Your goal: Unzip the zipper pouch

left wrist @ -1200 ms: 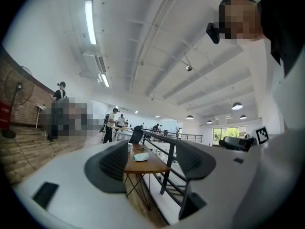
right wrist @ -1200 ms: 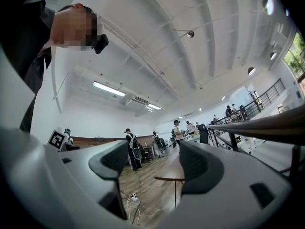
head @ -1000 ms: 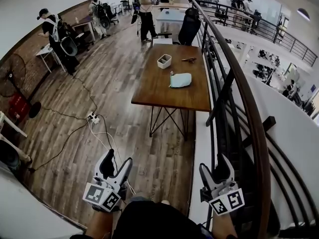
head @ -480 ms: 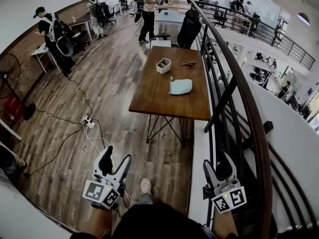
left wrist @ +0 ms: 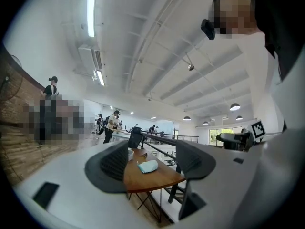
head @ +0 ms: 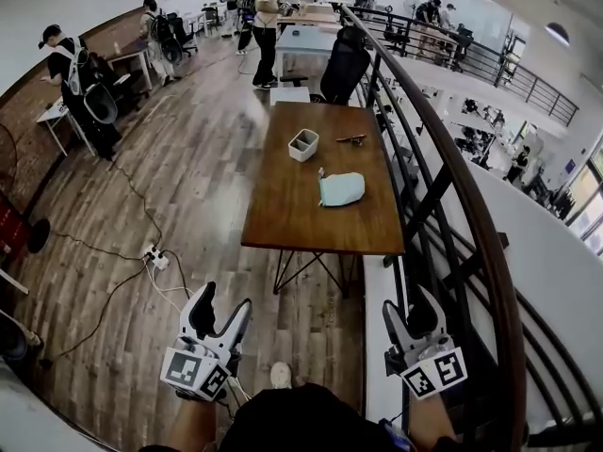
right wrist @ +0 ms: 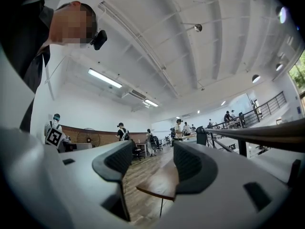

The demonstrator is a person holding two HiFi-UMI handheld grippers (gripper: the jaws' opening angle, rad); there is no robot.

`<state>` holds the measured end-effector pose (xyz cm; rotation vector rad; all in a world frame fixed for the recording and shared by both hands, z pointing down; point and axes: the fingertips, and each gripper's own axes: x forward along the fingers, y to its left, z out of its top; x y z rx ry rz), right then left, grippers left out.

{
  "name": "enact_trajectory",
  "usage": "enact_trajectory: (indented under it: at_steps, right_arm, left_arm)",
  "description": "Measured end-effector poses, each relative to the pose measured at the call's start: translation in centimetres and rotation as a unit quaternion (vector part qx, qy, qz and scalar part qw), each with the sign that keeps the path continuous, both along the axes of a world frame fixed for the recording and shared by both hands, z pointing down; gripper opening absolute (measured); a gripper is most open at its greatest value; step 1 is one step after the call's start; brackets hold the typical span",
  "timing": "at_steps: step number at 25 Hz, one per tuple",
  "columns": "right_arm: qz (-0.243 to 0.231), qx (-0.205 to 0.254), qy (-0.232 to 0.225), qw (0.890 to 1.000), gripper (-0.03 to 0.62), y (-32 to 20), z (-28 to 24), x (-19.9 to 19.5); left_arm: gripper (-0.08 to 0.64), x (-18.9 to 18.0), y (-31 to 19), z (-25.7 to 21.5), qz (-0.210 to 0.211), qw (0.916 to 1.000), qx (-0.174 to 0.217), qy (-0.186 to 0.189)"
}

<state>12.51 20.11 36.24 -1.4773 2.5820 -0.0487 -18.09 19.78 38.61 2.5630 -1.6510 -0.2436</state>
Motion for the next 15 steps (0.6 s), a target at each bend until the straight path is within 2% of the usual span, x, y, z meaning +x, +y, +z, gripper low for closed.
enact_trajectory:
  at_steps: [6,15]
  right_arm:
    - [0.011,-0.013,0.02,1.0,0.264,-4.1,0.9,-2.2]
    - [0.014,-0.013,0.038,0.999,0.279,-7.0,0.6,-4.5]
  left_arm:
    - [0.305,-2.5,-4.8,0.6,0.015,0.9998,-0.007,0.011]
    - [0.305,-3.0,-8.9,1.7,0.042,0.9986,-0.019,0.026]
